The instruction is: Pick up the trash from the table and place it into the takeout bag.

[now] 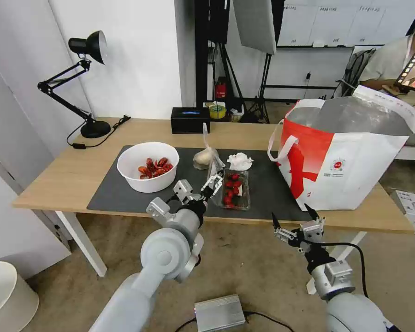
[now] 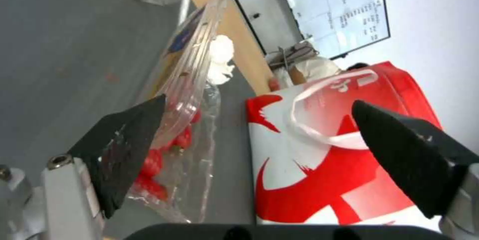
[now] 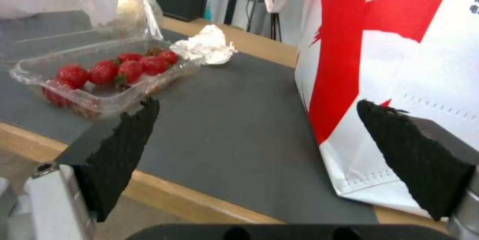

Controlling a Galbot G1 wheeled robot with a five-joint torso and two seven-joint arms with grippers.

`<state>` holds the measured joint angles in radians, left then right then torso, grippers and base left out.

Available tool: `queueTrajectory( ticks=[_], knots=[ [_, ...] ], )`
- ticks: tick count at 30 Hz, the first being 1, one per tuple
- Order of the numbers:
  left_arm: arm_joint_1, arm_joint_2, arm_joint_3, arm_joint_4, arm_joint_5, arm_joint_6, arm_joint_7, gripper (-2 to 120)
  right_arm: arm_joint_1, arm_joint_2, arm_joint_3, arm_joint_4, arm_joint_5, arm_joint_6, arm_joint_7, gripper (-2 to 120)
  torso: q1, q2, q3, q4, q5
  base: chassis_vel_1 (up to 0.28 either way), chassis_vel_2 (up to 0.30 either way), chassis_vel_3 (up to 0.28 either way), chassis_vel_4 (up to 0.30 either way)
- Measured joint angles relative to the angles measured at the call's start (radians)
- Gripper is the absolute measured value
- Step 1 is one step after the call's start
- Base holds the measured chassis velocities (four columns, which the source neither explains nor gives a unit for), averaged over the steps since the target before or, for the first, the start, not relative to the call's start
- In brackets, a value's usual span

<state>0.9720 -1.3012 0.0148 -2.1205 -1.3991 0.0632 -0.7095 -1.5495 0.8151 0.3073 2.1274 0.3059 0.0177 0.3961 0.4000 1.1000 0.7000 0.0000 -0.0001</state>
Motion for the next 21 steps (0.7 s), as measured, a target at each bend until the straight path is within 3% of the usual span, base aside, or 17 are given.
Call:
queueTrajectory(
  ticks=[21],
  knots=[
    [-0.024,-0.005,0.087,0.01,-0.001,0.005,0.006,100,-0.006,0.002,0.008,0.001,0.006,0.003,0.0,100,0.0,0.0,0.0,0.0,0.0001,0.0,0.0,0.0,0.0]
  ],
)
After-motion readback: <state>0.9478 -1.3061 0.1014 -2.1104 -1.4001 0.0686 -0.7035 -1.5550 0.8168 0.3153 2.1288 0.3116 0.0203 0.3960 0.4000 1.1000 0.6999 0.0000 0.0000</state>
